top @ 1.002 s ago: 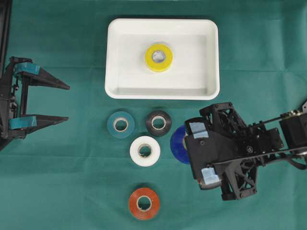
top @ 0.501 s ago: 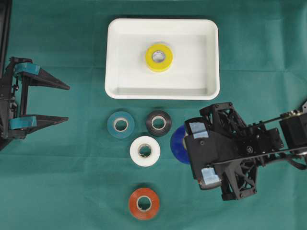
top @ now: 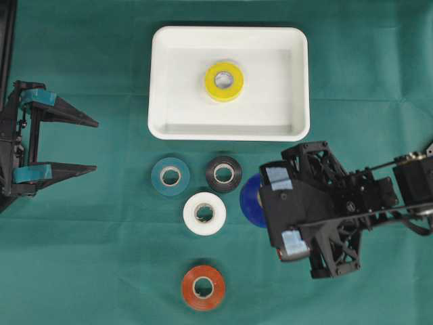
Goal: Pick up the tape from a random location and place it into the white case.
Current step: 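Lift the blue tape roll and carry it toward the white tray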
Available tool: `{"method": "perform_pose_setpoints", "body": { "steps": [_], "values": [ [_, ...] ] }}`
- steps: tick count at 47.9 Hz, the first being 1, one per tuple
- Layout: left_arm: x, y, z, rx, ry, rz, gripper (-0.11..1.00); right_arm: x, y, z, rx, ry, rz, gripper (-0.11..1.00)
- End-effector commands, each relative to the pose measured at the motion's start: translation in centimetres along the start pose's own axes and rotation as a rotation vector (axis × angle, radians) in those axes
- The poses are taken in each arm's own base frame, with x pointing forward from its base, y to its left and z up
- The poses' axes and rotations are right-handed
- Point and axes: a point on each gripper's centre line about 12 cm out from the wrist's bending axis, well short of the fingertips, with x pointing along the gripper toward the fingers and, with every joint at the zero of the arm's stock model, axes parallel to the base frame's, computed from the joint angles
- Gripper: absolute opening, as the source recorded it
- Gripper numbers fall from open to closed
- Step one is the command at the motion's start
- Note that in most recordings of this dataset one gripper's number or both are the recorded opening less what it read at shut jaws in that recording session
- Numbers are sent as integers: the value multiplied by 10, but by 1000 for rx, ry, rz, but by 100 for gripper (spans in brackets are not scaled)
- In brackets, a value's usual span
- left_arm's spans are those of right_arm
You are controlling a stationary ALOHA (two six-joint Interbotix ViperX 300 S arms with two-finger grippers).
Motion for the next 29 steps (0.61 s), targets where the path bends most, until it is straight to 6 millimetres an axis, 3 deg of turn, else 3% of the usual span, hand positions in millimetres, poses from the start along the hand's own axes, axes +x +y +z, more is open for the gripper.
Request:
{"method": "perform_pose_setpoints", "body": {
  "steps": [1,12,29],
  "values": [
    [1,1,4,-3,-12,3,98,-14,-9,8,21,-47,-7,32],
    [0,1,5,-3,-17,3,98,-13,-43,11,68,-49,-75,32],
    [0,1,6,-1,-18,3,98,-14,-118,11,192,-48,-205,32]
  ]
}}
